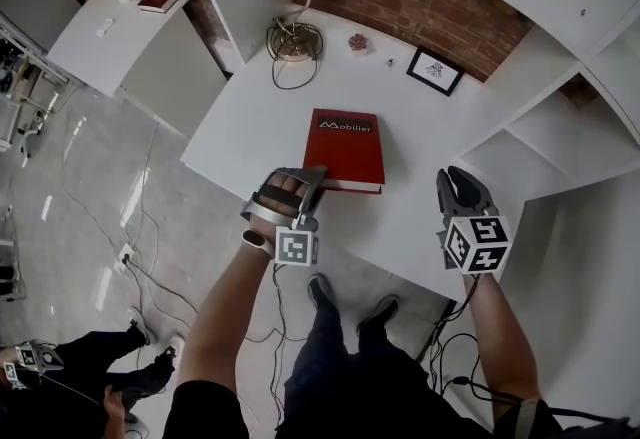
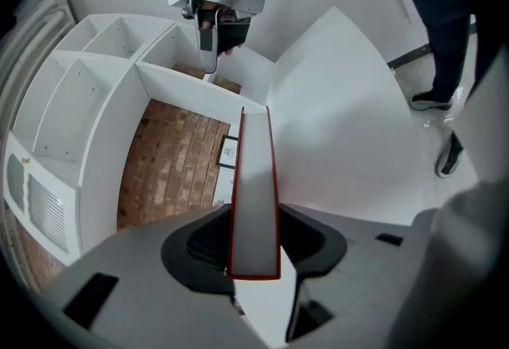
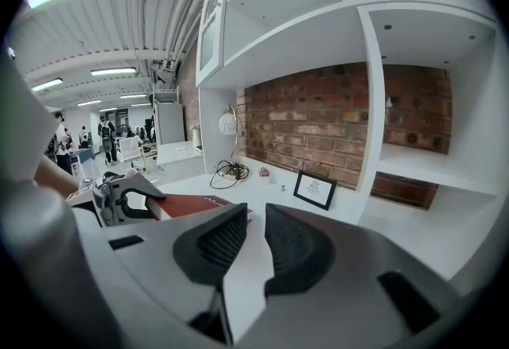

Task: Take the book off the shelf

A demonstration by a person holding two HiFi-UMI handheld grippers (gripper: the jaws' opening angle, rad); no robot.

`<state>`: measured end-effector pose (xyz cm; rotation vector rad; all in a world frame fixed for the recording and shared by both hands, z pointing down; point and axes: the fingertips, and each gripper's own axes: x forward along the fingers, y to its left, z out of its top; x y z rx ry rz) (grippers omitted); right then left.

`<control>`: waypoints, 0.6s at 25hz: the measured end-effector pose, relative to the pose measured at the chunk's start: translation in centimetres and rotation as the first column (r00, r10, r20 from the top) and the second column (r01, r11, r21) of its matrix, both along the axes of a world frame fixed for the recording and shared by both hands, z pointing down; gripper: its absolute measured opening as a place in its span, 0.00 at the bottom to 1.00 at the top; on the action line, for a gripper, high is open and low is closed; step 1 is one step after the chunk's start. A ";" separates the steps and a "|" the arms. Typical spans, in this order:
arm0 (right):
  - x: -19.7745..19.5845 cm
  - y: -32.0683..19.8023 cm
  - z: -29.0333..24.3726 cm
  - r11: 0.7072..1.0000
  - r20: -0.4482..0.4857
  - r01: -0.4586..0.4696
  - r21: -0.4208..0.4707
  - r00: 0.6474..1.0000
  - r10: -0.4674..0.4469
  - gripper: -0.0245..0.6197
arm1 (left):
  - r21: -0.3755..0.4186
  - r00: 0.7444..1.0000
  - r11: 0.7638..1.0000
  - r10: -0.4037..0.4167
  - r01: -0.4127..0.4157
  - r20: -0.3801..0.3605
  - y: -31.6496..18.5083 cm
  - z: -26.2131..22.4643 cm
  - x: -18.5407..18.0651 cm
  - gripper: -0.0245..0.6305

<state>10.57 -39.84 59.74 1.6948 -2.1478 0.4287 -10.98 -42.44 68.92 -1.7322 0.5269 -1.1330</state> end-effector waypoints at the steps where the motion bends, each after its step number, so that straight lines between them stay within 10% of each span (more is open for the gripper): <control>1: 0.0 0.1 0.2 1.000 -0.001 -0.002 -0.003 1.000 0.002 0.15 | 0.012 1.000 1.000 -0.007 0.007 0.009 -0.2 0.3 -0.1 0.30; 6: -0.2 0.3 1.5 1.000 -0.011 0.006 -0.020 1.000 -0.006 0.15 | -0.095 0.996 0.991 -0.094 0.094 0.007 -0.6 3.6 -0.9 0.45; 15: 0.5 0.3 1.4 1.000 0.002 0.004 -0.021 1.000 -0.004 0.15 | -0.384 0.981 0.903 -0.167 0.192 0.098 0.5 8.2 -0.9 0.51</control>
